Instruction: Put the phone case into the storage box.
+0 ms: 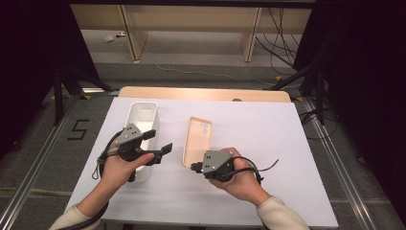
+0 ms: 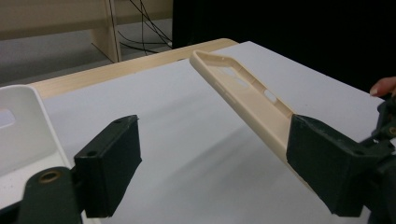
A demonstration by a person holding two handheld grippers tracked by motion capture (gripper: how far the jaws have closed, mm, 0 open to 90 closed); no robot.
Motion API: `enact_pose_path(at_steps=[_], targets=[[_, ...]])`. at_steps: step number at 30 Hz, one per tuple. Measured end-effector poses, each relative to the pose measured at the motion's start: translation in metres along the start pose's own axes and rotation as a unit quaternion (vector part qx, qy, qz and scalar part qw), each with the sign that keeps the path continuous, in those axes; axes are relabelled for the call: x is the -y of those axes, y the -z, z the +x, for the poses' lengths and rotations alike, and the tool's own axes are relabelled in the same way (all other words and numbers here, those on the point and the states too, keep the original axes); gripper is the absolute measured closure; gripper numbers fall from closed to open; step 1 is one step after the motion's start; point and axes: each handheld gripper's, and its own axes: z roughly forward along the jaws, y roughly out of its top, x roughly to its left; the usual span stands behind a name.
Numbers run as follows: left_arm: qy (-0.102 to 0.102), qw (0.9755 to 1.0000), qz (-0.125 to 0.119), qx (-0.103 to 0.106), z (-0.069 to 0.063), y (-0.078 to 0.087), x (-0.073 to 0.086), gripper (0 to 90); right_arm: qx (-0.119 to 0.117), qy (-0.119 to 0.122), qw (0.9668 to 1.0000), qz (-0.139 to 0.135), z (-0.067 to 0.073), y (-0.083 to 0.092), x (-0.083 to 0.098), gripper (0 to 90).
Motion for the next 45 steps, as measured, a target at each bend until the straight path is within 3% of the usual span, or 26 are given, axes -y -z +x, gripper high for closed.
enact_pose_path(at_steps=[14, 21, 25, 27, 28, 31, 32, 37, 45], targets=[[0.024, 0.9994, 0.023, 0.005, -0.003, -0.039, -0.03, 22.6, -0.003, 0.005, 1.0, -0.003, 0.003, 0.0, -0.004, 87.8], [0.03, 0.9977, 0.061, 0.003, 0.001, -0.058, -0.041, 25.9, -0.003, 0.01, 0.9999, -0.006, 0.004, 0.0, -0.007, 87.8], [0.034, 0.9958, 0.085, 0.002, 0.002, -0.07, -0.046, 31.4, 0.001, 0.014, 0.9999, -0.007, 0.005, 0.0, -0.008, 87.8], [0.027, 0.995, 0.096, 0.004, 0.003, -0.075, -0.049, 34.3, 0.002, 0.018, 0.9998, -0.007, 0.005, 0.0, -0.009, 87.8], [0.035, 0.995, 0.093, 0.002, 0.001, -0.078, -0.051, 35.4, 0.002, 0.018, 0.9998, -0.006, 0.005, 0.001, -0.009, 87.8], [0.029, 0.9939, 0.106, 0.006, 0.001, -0.083, -0.056, 41.2, -0.001, 0.018, 0.9998, -0.006, 0.006, 0.001, -0.01, 87.8], [0.038, 0.9938, 0.104, 0.004, -0.001, -0.085, -0.057, 43.0, 0.001, 0.019, 0.9998, -0.006, 0.007, 0.001, -0.01, 87.8], [0.039, 0.991, 0.128, -0.002, 0.0, -0.089, -0.059, 48.7, 0.002, 0.024, 0.9997, -0.006, 0.007, 0.0, -0.011, 87.8], [0.045, 0.9889, 0.141, -0.014, 0.003, -0.09, -0.059, 61.0, 0.001, 0.026, 0.9997, -0.004, 0.008, 0.0, -0.012, 87.8]])
